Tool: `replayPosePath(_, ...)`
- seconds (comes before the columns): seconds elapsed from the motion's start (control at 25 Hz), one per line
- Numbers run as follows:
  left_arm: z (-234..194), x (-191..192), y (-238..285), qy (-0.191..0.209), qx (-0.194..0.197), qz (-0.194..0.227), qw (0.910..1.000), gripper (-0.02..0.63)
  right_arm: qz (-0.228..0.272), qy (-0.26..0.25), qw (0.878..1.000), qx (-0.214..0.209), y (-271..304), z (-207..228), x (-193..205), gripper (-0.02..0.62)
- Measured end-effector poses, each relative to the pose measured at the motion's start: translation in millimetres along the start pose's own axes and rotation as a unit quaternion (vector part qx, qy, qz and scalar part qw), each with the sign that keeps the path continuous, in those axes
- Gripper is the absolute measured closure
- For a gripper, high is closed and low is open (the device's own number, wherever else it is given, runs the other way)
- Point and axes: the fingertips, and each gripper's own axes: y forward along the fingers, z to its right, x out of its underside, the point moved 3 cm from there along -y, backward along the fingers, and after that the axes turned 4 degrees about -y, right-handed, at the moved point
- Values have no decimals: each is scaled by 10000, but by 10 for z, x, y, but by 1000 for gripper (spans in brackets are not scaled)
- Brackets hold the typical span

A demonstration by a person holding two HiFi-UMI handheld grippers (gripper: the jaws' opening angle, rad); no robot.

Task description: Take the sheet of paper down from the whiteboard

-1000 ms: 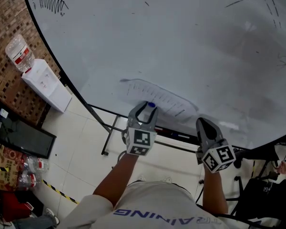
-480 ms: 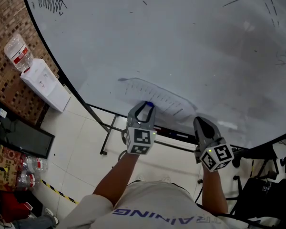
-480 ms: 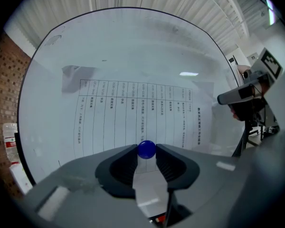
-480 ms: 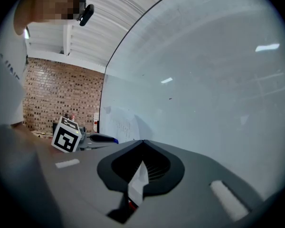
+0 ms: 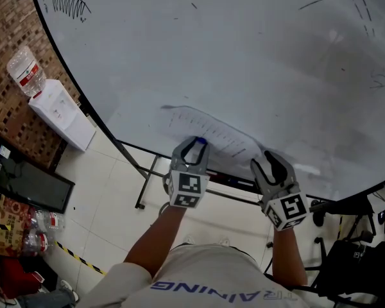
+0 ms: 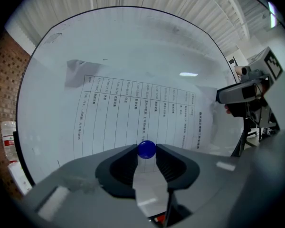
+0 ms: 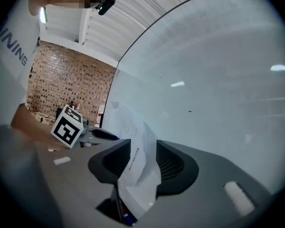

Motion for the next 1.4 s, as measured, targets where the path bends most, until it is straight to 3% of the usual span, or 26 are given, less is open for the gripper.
replayPosePath(0.16,-2,3,-1,1,11,-2,10000,479,21,50,10000,-14,45,-23,-19,436)
replayPosePath(0.24,-6,-22,-8,18,16,8,10000,479,-39,52,9999,82,44,13,-21,588)
replayPosePath(0.48,-10,-39,-14,-37,78,5,10000,479,-67,60,9999,100,19,44,-24,589)
replayPosePath(0.72,-26,-43,-151,-443,239,32,9987,480,-123,197,9996,176,-89,108,27,589)
replayPosePath(1.16,-184,-44,-861,-1311,288,73,9909,479,-400,357,9962,682,-733,384,245,589)
replayPosePath(1.4,-222,-87,-1032,-1418,235,231,9893,479,-190,437,9941,979,-1062,483,131,589)
